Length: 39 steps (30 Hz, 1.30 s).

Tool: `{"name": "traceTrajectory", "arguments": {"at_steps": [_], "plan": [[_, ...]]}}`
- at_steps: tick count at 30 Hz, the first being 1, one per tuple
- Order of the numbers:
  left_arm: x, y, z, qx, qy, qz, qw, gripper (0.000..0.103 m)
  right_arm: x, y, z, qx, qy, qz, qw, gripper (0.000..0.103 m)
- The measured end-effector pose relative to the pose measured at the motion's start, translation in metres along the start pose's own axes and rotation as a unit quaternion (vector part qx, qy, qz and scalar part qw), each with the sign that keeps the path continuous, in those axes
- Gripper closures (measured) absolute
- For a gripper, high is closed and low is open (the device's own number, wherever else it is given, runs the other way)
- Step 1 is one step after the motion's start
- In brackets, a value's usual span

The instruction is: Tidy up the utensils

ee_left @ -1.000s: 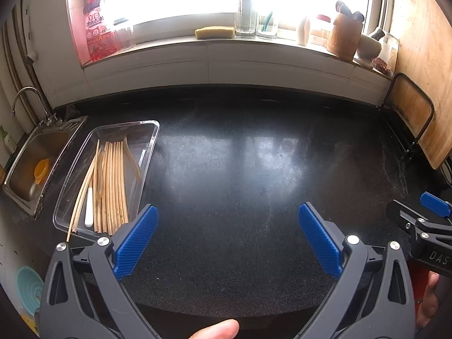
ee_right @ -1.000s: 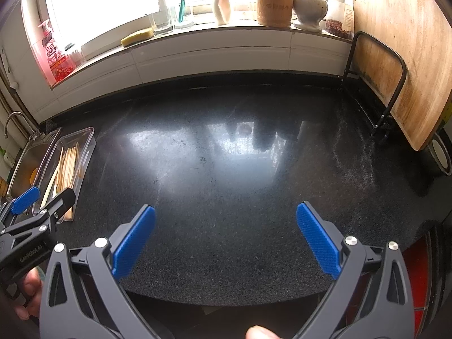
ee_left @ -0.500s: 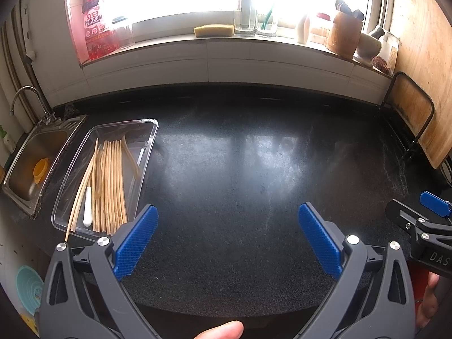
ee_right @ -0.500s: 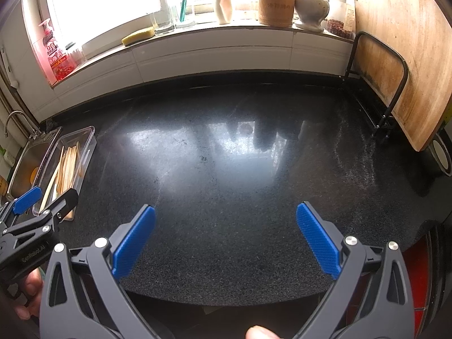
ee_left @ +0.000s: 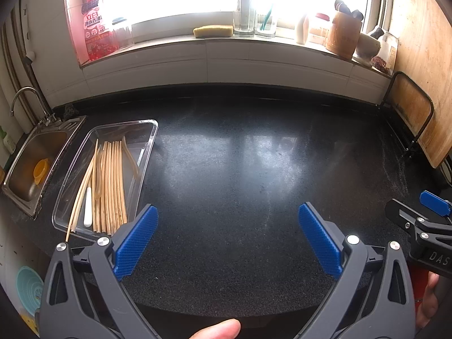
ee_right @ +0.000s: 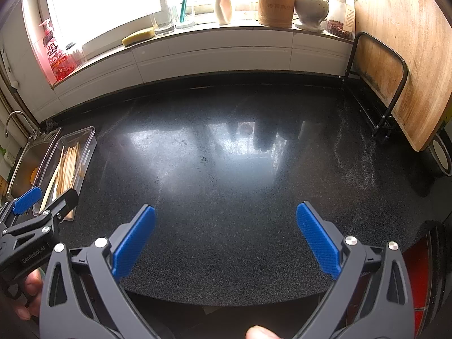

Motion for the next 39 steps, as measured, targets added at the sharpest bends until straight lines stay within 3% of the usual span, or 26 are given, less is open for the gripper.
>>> {"name": "traceTrajectory", "arguments": {"at_steps": [39], "plan": [[0.0004,0.0039,0.0004,0.003,-0.008,0.006,0.9999,0.006,0.0002,0.0007,-0.0029,0.002,0.003,-0.001,1.000,0.006]]}}
Point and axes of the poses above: each gripper's, at about its wrist camera, not at the fingertips, and y roughly against the way its jaws point, x to its right, z to its underside, the point moved 4 cm from there along -y, roughly the way its jaws point, and after that the axes turned 7 degrees about -x, right-handed, at the moved point
